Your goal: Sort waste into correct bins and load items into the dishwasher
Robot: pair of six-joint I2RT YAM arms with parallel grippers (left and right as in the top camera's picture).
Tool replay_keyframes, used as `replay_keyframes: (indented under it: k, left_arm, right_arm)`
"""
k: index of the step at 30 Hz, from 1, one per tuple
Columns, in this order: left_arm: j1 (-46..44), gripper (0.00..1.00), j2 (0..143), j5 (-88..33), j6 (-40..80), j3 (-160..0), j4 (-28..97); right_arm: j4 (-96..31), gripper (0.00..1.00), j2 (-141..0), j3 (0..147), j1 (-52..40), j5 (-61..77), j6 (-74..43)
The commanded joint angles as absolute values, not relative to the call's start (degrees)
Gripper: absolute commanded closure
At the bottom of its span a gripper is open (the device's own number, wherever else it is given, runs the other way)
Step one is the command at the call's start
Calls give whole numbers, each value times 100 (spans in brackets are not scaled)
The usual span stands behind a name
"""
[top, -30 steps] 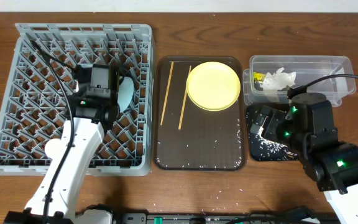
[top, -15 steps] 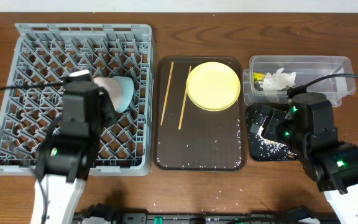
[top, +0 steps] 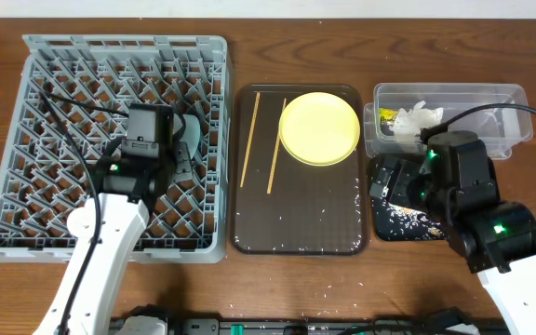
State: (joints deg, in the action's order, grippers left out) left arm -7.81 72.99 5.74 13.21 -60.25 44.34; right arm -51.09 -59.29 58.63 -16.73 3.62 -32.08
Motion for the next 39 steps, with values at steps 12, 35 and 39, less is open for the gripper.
replay_keyframes:
  k: [12,35,39]
  left_arm:
    - [-1393,36,5876,-2036,1382,-6351,4150]
    - [-2661,52,8761,412,862,-6344,2554]
    - [-2655,57,9605,1035,617,-6344,1739]
  right_arm:
    - [-4558,8,-6982,5883,-1656,1420,-2477]
    - [-4482,16,-7041,5883,-1914,1566,-2484]
    - [-4613,17,-7041,5883,-1916,1566,-2484]
